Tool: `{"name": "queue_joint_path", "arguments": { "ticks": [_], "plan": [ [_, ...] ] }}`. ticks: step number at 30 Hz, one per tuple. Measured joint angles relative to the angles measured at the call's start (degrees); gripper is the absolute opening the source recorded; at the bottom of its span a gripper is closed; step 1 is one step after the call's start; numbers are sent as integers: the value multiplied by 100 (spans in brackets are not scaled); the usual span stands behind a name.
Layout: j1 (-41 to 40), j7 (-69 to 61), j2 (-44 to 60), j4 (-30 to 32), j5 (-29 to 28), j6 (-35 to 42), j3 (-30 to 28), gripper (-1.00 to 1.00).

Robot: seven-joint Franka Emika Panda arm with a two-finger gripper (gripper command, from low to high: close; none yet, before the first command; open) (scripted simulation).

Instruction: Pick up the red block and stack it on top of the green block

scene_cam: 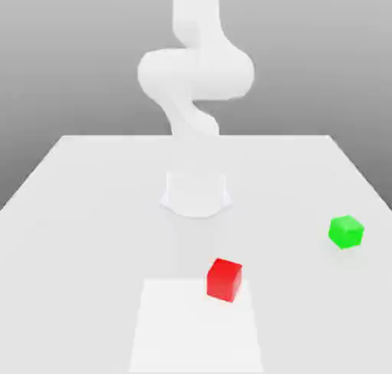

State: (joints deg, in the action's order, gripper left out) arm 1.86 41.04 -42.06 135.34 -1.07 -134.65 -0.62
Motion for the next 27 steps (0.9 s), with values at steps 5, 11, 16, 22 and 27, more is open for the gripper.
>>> {"name": "queue_joint_path", "arguments": {
  "ticks": [5, 11, 16, 22, 27],
  "plan": [
    [417, -1157, 915, 824, -221, -687, -198, 0],
    [839, -2534, 1934, 1751, -364, -1453, -457, 0],
    [1194, -3760, 2778, 2523, -378, -2098, -686, 0],
    [1535, -5087, 3854, 3182, -76, -2946, -816, 0],
    [1333, -5582, 4890, 3072, 553, -3823, -429, 0]
  ]
}}
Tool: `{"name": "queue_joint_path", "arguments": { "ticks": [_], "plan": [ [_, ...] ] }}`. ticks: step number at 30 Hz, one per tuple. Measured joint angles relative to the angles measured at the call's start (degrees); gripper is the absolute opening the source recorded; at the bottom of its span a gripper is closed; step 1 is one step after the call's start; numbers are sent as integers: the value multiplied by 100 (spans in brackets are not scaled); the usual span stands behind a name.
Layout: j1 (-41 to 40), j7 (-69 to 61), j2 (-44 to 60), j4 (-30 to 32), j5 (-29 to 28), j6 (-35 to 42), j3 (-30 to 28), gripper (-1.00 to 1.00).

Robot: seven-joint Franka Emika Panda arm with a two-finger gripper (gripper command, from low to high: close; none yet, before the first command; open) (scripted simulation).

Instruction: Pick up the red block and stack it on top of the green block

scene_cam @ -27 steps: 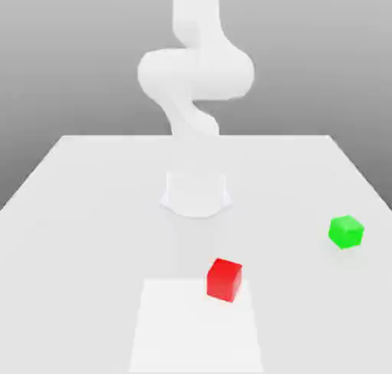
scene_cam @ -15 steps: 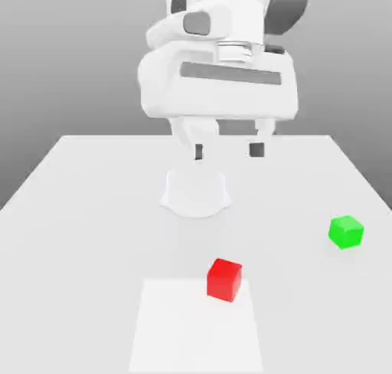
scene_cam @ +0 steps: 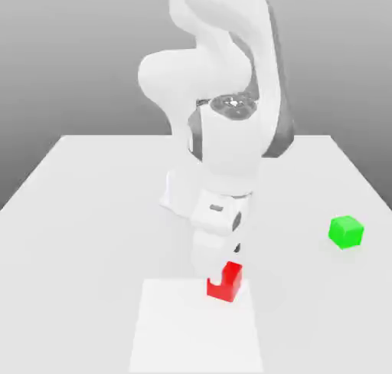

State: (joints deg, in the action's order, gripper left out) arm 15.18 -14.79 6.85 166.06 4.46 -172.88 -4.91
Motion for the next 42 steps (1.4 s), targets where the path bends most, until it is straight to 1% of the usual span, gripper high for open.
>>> {"name": "queue_joint_path", "arguments": {
  "ticks": [1, 2, 9, 13, 17, 20, 34, 37, 42],
  "plan": [
    [-129, -63, 207, -29, 82, -178, 146, 0],
    [-210, -98, 339, -48, 126, -291, 236, -100],
    [-225, -88, 334, -47, 116, -276, 249, -100],
    [-157, 212, -369, 55, -297, 321, 64, -100],
    [-217, 358, -1155, 158, -528, 1002, 128, -100],
    [220, 198, -1343, 84, -442, 1246, 466, -100],
    [2893, -834, -1578, -438, 196, 1980, 2400, -100],
    [2950, -722, -1292, -492, -8, 1751, 2544, -100],
    [2904, -232, -568, -526, -702, 1097, 2440, -100]
  ]
}}
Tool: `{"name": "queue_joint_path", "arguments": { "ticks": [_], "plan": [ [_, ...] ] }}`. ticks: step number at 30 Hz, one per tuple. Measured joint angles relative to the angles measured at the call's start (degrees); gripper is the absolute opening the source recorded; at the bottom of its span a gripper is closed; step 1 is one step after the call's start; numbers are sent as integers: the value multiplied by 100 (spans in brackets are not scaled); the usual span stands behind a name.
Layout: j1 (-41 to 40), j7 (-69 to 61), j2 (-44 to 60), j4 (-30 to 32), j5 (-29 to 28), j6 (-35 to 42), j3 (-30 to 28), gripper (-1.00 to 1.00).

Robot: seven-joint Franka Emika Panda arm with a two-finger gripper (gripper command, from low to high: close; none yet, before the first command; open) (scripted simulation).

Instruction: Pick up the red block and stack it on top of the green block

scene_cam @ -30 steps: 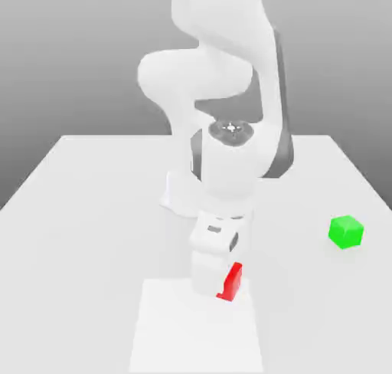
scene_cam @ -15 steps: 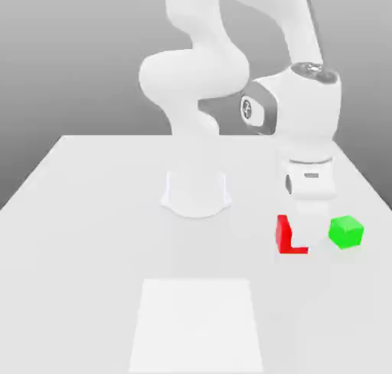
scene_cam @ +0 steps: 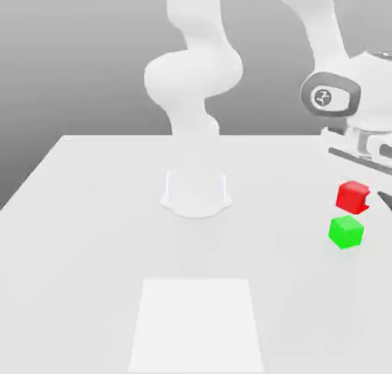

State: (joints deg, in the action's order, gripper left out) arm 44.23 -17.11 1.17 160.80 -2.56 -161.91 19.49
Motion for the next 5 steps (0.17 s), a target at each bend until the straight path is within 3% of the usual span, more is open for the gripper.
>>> {"name": "queue_joint_path", "arguments": {
  "ticks": [2, 3, 5],
  "plan": [
    [66, 240, 317, -5, -340, -285, -130, -100],
    [82, 309, 413, -6, -438, -370, -163, 100],
    [82, 309, 413, -6, -438, -370, -163, 100]
  ]
}}
